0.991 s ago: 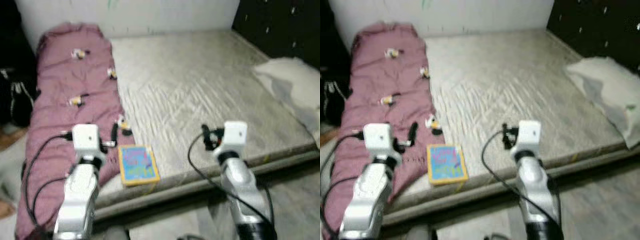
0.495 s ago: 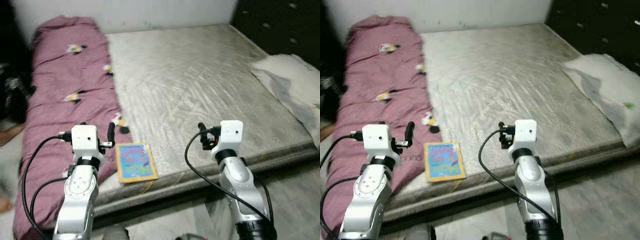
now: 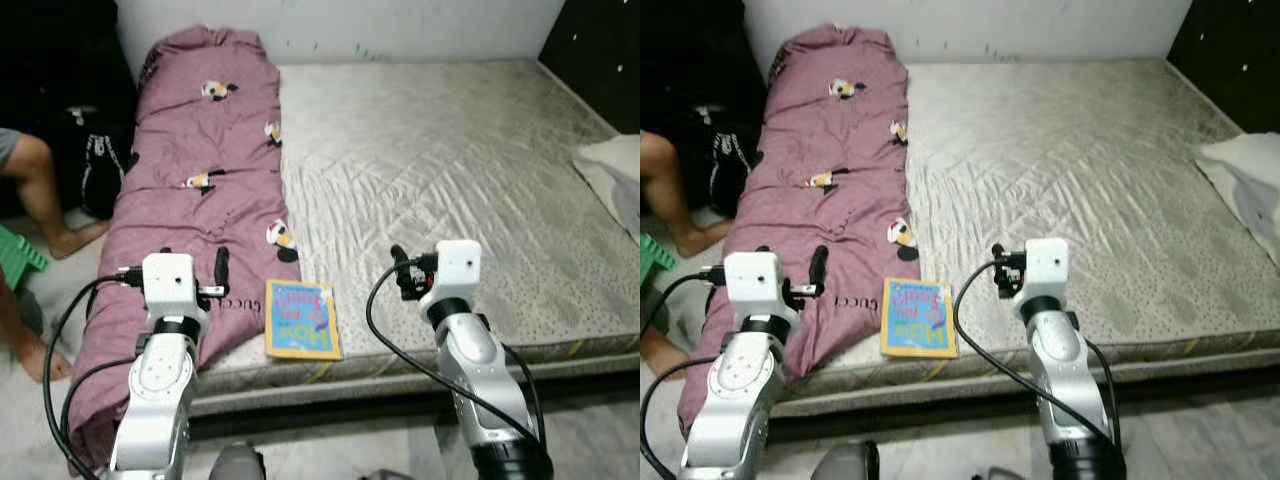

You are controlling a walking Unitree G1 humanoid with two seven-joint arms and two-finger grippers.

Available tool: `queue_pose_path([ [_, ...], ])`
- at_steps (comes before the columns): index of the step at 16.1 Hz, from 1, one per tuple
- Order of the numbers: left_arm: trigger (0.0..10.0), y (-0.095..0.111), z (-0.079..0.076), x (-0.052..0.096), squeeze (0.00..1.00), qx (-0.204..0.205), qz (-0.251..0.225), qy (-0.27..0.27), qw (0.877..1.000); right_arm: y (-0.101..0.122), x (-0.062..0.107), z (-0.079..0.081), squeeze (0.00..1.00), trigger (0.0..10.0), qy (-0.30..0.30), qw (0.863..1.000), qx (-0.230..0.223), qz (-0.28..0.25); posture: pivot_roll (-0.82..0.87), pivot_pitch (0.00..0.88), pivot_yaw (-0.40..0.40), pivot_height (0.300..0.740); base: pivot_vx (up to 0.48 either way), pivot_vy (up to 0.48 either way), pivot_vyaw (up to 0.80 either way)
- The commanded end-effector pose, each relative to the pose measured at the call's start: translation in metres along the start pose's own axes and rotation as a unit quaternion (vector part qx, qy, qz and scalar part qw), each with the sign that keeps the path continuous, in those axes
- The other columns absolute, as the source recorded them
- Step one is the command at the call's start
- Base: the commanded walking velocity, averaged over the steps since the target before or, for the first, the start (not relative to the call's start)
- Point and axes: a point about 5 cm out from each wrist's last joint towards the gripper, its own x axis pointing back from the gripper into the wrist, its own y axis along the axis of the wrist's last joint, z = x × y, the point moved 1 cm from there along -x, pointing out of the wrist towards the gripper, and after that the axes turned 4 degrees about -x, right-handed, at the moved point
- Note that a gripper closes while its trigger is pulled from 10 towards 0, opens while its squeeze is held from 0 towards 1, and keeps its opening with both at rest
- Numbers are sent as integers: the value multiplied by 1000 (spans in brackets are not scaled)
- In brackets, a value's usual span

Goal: Clean up the room

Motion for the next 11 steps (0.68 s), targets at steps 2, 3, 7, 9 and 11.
queue_pose_path([
  [2,10000,3,1,-2,0,-7,-3,3,1000,5,-1,0,0,10000,3,1000,-4,-9,23,40,-31,735,0,0,0],
  [3,10000,3,0,-2,0,-7,-3,3,1000,5,-1,0,0,10000,3,1000,-5,-9,23,41,-31,730,0,0,0],
  [7,10000,2,0,-2,0,-9,-4,5,1000,4,-1,0,0,10000,3,1000,-8,-10,22,41,-31,680,0,0,0],
  [9,10000,3,1,-3,0,-9,-5,7,1000,5,-1,0,0,10000,5,1000,-8,-11,23,41,-32,670,0,0,0],
  [11,10000,3,1,-3,0,-11,-5,6,1000,5,-1,0,0,10000,6,1000,-9,-11,22,41,-32,670,0,0,0],
])
